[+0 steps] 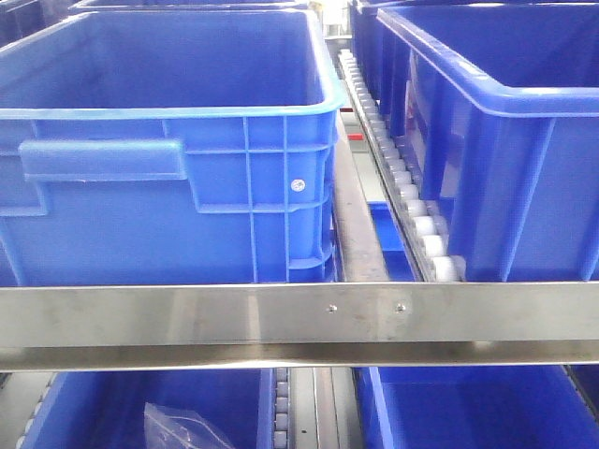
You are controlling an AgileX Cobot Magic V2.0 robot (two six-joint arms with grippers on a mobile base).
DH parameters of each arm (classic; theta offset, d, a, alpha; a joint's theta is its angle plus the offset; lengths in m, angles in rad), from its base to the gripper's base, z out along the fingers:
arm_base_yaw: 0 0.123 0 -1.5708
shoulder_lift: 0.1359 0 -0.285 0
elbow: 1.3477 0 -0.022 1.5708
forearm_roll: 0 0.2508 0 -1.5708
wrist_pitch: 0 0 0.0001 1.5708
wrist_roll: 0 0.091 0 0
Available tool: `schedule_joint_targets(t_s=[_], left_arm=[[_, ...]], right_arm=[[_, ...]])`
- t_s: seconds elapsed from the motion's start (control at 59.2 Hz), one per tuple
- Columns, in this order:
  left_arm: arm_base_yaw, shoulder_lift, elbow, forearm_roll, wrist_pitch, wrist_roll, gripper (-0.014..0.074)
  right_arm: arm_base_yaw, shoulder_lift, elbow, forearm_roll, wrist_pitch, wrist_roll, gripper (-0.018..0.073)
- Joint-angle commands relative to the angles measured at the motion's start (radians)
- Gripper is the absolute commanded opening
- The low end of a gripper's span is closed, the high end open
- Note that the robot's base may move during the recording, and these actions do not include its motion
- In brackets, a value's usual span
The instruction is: Pick red cube and place on left shelf
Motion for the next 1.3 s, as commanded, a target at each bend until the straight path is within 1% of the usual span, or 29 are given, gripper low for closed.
schedule_joint_targets(t_s=[0.0, 0.304, 0.575, 0.912, 1.284], left_arm=[[-0.006, -0.016, 0.023, -0.003, -0.087, -0.001, 0.0102], [-0.006, -0.016, 0.023, -0.003, -0.087, -0.001, 0.0102], [-0.006, -0.016, 0.023, -0.003, -0.087, -0.001, 0.0102], [-0.006, -0.016, 0.023, -0.003, -0.087, -0.001, 0.0102], [-0.006, -0.016, 0.023, -0.003, -0.087, -0.001, 0.0102]], right_arm=[[-0.008, -0.022, -0.015, -0.112, -0.087, 0.108, 0.0046], [-0.008, -0.022, -0.015, -0.109, -0.09, 0.107, 0.0046], [-0.008, -0.022, -0.015, -0.07, -0.089, 0.084, 0.0046], [-0.008, -0.022, -0.015, -0.044, -0.071, 0.083, 0.0046], [-0.008, -0.022, -0.015, -0.043, -0.082, 0.083, 0.0046]])
